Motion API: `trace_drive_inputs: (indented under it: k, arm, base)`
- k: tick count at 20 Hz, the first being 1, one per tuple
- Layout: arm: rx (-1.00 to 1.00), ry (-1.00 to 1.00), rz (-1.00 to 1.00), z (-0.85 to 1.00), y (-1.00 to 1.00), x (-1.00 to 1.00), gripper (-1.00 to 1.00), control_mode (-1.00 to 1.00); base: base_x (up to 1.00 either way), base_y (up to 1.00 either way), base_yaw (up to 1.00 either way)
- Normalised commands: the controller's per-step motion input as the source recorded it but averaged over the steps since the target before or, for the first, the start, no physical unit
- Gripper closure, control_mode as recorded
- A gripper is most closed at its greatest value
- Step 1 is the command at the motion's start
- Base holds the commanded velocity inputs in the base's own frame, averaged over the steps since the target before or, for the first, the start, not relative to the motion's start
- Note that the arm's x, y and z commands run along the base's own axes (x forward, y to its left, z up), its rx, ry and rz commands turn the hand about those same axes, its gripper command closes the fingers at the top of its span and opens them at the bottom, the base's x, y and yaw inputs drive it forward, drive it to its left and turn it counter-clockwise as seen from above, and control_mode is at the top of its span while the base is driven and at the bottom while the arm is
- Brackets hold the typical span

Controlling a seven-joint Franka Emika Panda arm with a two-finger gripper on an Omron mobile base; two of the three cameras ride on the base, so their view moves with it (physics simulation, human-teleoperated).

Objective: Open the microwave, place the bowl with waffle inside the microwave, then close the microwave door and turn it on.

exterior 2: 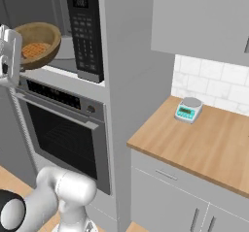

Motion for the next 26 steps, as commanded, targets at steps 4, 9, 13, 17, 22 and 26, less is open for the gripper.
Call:
trace_drive_inputs:
  k: [4, 9, 13, 17, 22, 26]
  arm:
    - [0.0, 0.0, 0.0, 0.04, 0.16, 0.82, 1.0, -1.0]
    - [0.0, 0.0, -0.05, 0.01, 0.06, 0.79, 1.0, -1.0]
    - [0.0, 0.0, -0.08, 0.0, 0.01, 0.75, 1.0, -1.0]
    - [0.0, 0.06, -0.11, 0.0, 0.12, 0.75, 1.0, -1.0]
    - [0.0, 0.07, -0.11, 0.0, 0.07, 0.68, 1.0, -1.0]
    - [0.0, 0.03, -0.09, 0.0, 0.06, 0.67, 1.0, -1.0]
  base:
    - [0.0, 0.0, 0.0]
    - [0.0, 0.0, 0.0]
    - [0.0, 0.0, 0.0]
    - [0.0, 0.0, 0.0]
    - [0.0, 0.0, 0.0]
    - [0.0, 0.0, 0.0]
